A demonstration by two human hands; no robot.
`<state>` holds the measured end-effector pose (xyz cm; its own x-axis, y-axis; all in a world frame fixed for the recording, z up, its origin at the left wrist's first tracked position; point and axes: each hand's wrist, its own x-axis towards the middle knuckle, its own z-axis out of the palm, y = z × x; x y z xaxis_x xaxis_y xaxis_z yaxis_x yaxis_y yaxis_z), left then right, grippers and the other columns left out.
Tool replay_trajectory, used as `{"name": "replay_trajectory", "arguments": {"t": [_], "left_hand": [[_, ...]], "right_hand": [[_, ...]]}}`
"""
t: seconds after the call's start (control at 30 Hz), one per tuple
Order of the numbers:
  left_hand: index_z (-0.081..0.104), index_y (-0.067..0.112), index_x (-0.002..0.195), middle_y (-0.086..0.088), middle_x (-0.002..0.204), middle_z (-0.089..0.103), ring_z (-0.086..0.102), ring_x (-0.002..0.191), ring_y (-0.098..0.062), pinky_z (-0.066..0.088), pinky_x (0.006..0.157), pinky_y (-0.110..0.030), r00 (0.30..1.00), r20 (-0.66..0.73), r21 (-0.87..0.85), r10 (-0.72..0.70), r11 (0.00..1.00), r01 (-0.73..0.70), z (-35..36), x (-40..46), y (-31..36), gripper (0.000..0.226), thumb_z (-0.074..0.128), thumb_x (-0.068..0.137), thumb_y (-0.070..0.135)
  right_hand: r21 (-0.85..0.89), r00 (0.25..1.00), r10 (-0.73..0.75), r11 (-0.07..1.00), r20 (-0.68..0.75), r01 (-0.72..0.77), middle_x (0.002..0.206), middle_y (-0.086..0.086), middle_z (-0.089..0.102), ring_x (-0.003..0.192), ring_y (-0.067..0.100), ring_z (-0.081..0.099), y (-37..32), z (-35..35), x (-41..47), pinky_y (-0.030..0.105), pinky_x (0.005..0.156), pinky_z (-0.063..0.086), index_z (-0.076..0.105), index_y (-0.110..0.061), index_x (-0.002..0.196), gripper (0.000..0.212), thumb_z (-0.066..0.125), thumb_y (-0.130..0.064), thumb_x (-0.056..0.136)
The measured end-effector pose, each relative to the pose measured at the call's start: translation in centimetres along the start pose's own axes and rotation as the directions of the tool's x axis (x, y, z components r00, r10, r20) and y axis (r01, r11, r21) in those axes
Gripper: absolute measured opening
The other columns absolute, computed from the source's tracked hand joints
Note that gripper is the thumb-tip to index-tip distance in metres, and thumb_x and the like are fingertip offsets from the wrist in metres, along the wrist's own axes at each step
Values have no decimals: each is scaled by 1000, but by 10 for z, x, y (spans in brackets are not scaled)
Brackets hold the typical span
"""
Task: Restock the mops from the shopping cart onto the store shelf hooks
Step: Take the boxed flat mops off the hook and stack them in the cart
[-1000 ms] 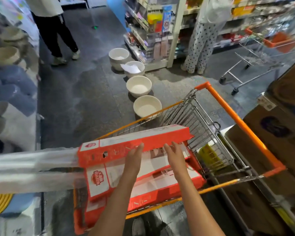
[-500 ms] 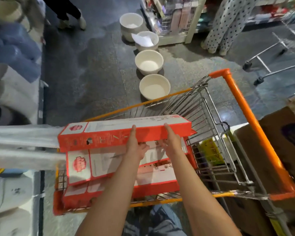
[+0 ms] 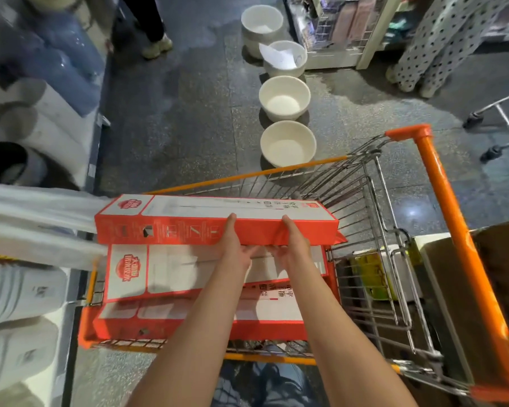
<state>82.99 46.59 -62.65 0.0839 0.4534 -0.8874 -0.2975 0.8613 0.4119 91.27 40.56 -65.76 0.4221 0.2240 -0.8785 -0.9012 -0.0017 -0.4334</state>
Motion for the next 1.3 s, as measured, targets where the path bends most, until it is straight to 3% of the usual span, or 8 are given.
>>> {"name": "replay_trajectory", "arguments": {"t": [0.1, 0.23, 0.47, 0.63, 0.87, 1.03, 1.23, 1.3], "left_hand": [[42, 16, 142, -17, 123, 57, 60, 100, -32, 54, 82, -52, 1000, -11, -21, 18, 1000, -18, -6, 1, -2, 64, 73, 90, 37], [48, 17, 126, -15, 116, 62, 63, 98, -31, 56, 81, -53, 999, 37, -34, 35, 999, -34, -15, -12, -2, 46, 71, 91, 36], [58, 18, 108, -14, 104, 70, 69, 94, -29, 55, 91, -52, 984, 170, -101, 61, 994, -44, -32, -53, 1, 21, 65, 96, 34], [58, 18, 126, -14, 117, 70, 69, 104, -29, 59, 73, -44, 971, 219, -151, 94, 987, -61, -51, -78, 7, 40, 69, 91, 36], [57, 17, 128, -15, 119, 67, 66, 109, -33, 61, 76, -49, 926, 301, -239, 226, 958, -156, -71, -123, 36, 39, 68, 92, 28], [61, 16, 128, -14, 124, 68, 69, 103, -28, 62, 74, -38, 893, 345, -293, 290, 937, -191, -92, -151, 65, 48, 74, 84, 29], [53, 11, 130, -11, 122, 66, 68, 108, -23, 56, 94, -39, 799, 456, -160, 391, 920, -359, -133, -174, 99, 75, 78, 72, 53], [54, 17, 129, -15, 127, 65, 70, 104, -25, 60, 80, -34, 788, 513, -207, 339, 940, -269, -145, -182, 112, 50, 71, 86, 37]], "right_hand": [[-28, 1000, -29, 999, -10, 28, 118, 20, 64, 103, 39, 67, -2, -2, -15, 48, 68, 62, 49, -7, 126, 57, 81, -22, 82], [-1, 997, -76, 997, 10, 77, 110, 13, 65, 102, 33, 67, -3, -8, -41, 49, 72, 62, 49, -8, 121, 46, 77, -16, 86], [41, 974, -225, 974, 7, 224, 101, 9, 70, 78, 20, 66, -3, -12, -85, 23, 41, 50, 58, -1, 123, 46, 78, -14, 84], [61, 945, -327, 943, -6, 326, 115, 12, 71, 91, 20, 72, 3, -8, -117, 30, 56, 57, 56, -9, 127, 59, 82, -21, 77], [153, 920, -388, 914, 57, 375, 122, 13, 68, 105, 25, 68, 12, 13, -172, 35, 65, 60, 50, -12, 129, 53, 74, -22, 83], [176, 886, -446, 889, 124, 423, 108, 4, 74, 87, 21, 68, 24, 38, -217, 28, 52, 52, 61, -16, 127, 50, 78, -31, 82], [210, 827, -540, 837, 158, 506, 96, 2, 75, 77, 17, 67, 41, 61, -256, 27, 52, 51, 70, -15, 114, 36, 79, -20, 79], [221, 797, -578, 812, 174, 540, 99, 4, 76, 80, 19, 69, 47, 69, -267, 35, 65, 55, 71, -16, 110, 35, 80, -19, 77]]}}
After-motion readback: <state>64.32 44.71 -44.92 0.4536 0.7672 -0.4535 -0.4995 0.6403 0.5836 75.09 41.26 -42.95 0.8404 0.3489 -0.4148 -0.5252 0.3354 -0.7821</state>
